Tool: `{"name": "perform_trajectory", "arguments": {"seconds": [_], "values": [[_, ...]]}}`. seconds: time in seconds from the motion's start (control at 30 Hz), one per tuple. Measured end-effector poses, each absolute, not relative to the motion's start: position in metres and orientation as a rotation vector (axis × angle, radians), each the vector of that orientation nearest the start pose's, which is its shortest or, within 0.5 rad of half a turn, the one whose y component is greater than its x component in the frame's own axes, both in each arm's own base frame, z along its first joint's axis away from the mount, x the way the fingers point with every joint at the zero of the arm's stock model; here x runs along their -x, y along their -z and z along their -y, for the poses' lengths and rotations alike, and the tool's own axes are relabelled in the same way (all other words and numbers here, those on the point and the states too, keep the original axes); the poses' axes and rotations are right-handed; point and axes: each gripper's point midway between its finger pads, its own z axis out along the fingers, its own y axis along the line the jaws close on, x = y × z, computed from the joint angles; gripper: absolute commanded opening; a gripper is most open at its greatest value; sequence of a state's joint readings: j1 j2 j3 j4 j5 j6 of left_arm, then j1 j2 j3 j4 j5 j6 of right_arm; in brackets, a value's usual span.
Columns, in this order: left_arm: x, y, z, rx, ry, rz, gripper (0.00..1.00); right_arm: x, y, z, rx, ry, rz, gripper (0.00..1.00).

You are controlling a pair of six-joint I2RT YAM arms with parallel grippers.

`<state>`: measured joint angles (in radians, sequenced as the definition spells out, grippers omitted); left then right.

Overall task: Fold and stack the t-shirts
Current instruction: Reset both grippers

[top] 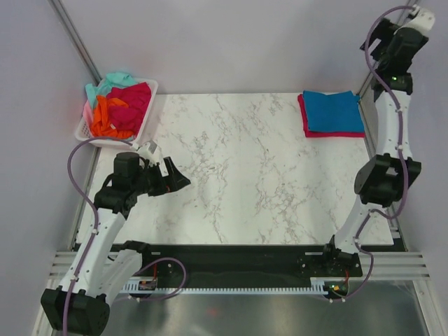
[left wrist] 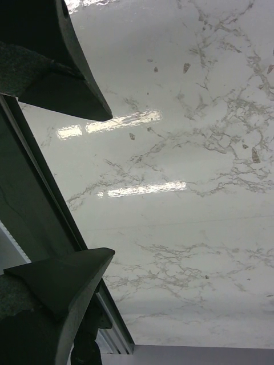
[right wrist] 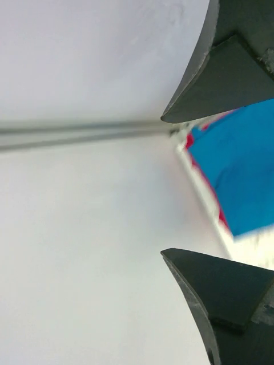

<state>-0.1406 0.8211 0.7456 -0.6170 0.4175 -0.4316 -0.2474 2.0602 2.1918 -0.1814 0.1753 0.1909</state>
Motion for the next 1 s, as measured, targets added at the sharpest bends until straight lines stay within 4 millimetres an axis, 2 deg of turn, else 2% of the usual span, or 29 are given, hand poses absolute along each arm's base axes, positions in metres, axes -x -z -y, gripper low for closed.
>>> {"name": "perform_trajectory", "arguments": {"seconds": [0.07, 0.13, 0.17, 0.23, 0.3, 0.33, 0.43, 0.47, 0.53, 0.6, 0.67, 0.83, 1.0], "values": [[-0.225, -0.175, 0.12, 0.104, 0.775, -2.299, 1.0, -0.563, -0.437, 0.151, -0.476, 0.071, -1.457, 0.98], [-0.226, -0.176, 0.12, 0.105, 0.776, -2.295, 1.0, -0.525, -0.466, 0.122, -0.456, -0.05, -1.406, 0.98], [-0.226, -0.176, 0.119, 0.107, 0.775, -2.294, 1.0, -0.506, -0.476, 0.107, -0.445, -0.11, -1.384, 0.98], [-0.227, -0.177, 0.119, 0.108, 0.776, -2.29, 1.0, -0.473, -0.472, 0.064, -0.417, -0.228, -1.391, 0.98], [-0.227, -0.178, 0.119, 0.107, 0.776, -2.285, 1.0, -0.454, -0.443, 0.012, -0.372, -0.34, -1.458, 0.98], [-0.227, -0.179, 0.119, 0.106, 0.777, -2.281, 1.0, -0.442, -0.42, -0.023, -0.341, -0.407, -1.516, 0.98], [-0.227, -0.18, 0.119, 0.102, 0.781, -2.274, 1.0, -0.404, -0.321, -0.12, -0.241, -0.585, -1.759, 0.98], [-0.227, -0.18, 0.119, 0.101, 0.781, -2.275, 1.0, -0.387, -0.285, -0.143, -0.218, -0.617, -1.848, 0.98], [-0.226, -0.179, 0.12, 0.1, 0.783, -2.277, 1.0, -0.349, -0.221, -0.172, -0.183, -0.648, -1.989, 0.98], [-0.226, -0.178, 0.12, 0.097, 0.789, -2.276, 1.0, -0.31, -0.173, -0.185, -0.152, -0.65, -2.102, 0.98], [-0.225, -0.178, 0.12, 0.096, 0.79, -2.273, 0.99, -0.28, -0.144, -0.192, -0.13, -0.653, -2.168, 0.98], [-0.224, -0.179, 0.12, 0.094, 0.789, -2.265, 1.0, -0.24, -0.11, -0.195, -0.134, -0.676, -2.204, 0.98], [-0.226, -0.177, 0.118, 0.107, 0.769, -2.272, 1.0, -0.215, -0.086, -0.2, -0.124, -0.716, -2.216, 0.98]]}}
